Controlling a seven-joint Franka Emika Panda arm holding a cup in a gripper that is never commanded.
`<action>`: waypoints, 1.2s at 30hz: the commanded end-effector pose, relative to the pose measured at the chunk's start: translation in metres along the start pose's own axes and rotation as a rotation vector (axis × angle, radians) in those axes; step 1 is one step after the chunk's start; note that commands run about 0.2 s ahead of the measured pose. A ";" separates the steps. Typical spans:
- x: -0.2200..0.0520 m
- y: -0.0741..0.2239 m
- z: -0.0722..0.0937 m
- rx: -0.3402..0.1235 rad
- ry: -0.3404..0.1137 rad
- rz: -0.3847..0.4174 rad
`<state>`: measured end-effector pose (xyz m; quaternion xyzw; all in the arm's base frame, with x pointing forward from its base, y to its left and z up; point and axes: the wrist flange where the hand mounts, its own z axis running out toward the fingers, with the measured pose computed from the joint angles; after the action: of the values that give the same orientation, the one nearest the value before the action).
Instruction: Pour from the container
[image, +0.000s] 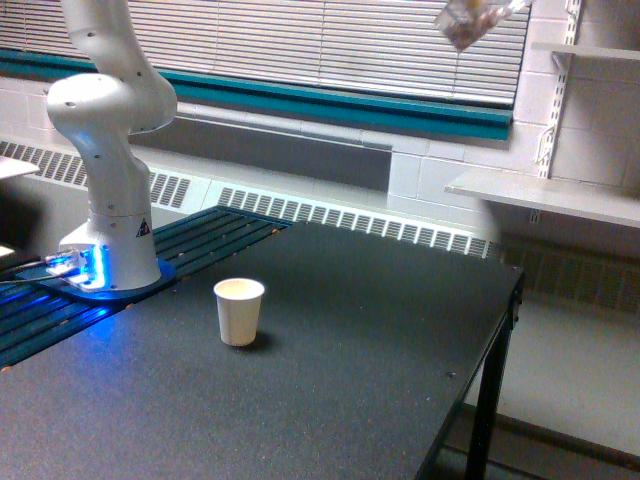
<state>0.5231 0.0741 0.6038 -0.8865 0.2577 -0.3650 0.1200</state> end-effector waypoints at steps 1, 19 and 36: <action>-0.012 0.028 0.004 -0.027 0.008 0.001; -0.079 0.107 0.032 -0.136 -0.082 -0.017; -0.133 0.169 0.037 -0.230 -0.120 -0.017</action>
<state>0.4189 0.0147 0.4366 -0.9219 0.2716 -0.2743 0.0326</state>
